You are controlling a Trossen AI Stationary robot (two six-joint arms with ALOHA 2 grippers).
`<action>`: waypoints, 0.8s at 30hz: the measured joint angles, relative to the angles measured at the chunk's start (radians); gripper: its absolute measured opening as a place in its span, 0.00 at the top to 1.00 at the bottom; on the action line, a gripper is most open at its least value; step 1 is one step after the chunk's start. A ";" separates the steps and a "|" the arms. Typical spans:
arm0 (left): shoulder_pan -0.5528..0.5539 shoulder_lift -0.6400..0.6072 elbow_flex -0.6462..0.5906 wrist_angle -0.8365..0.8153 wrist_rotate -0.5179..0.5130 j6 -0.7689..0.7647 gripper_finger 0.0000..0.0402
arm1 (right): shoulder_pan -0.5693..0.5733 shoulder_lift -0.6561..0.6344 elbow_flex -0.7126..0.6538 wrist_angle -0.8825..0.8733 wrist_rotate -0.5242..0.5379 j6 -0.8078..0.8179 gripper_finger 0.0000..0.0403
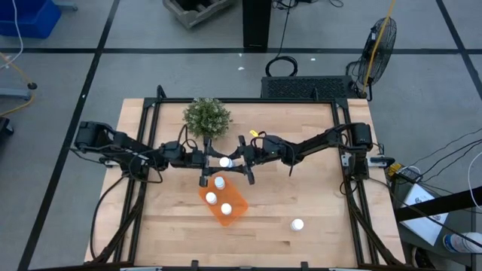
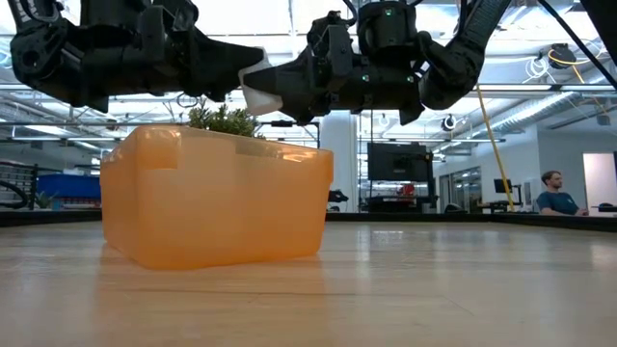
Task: Pick and place pill bottles into a basket
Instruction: Put the white medicine bottle into the orange bin
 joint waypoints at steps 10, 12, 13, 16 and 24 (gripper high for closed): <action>-0.009 -0.130 -0.001 -0.168 0.029 0.080 0.61 | -0.002 -0.026 -0.050 -0.031 0.086 0.122 0.32; -0.019 -0.166 -0.002 -0.213 0.018 0.090 0.61 | -0.003 -0.050 -0.072 -0.055 0.125 0.120 0.23; -0.024 -0.190 -0.002 -0.225 0.017 0.094 0.61 | -0.003 -0.066 -0.082 -0.058 0.138 0.117 0.20; -0.038 -0.254 -0.001 -0.271 0.035 0.093 0.61 | -0.003 -0.113 -0.119 -0.058 0.180 0.106 0.15; -0.093 -0.317 -0.001 -0.446 0.044 0.030 0.61 | -0.024 -0.305 -0.244 -0.061 0.243 0.060 0.16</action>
